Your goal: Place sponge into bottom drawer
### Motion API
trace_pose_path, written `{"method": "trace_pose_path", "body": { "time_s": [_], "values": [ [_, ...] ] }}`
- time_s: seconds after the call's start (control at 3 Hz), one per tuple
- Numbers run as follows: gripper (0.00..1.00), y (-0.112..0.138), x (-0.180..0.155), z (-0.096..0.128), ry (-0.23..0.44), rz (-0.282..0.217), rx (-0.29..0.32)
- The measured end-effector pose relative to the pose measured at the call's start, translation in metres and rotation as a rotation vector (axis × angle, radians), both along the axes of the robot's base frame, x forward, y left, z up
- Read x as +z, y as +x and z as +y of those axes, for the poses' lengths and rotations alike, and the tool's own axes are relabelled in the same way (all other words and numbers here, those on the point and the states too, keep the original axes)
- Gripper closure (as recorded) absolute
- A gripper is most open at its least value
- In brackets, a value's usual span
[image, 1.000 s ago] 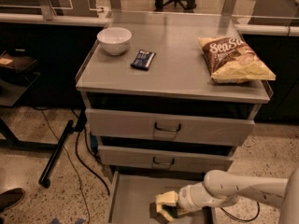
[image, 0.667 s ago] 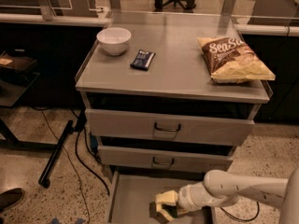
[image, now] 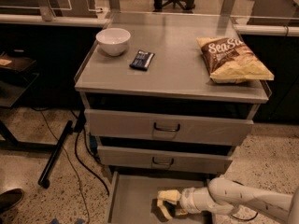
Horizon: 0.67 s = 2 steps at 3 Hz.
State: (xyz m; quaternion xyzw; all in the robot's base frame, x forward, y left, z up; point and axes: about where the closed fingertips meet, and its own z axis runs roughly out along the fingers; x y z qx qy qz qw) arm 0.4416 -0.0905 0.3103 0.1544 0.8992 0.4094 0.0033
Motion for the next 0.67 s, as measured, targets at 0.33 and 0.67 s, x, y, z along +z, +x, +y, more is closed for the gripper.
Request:
{"method": "trace_pose_path", "body": {
  "time_s": [0.33, 0.67],
  "values": [
    [1.00, 0.0152, -0.0275, -0.0259, 0.000, 0.022, -0.150],
    [1.00, 0.0153, -0.0292, -0.0241, -0.003, 0.023, -0.153]
  ]
}}
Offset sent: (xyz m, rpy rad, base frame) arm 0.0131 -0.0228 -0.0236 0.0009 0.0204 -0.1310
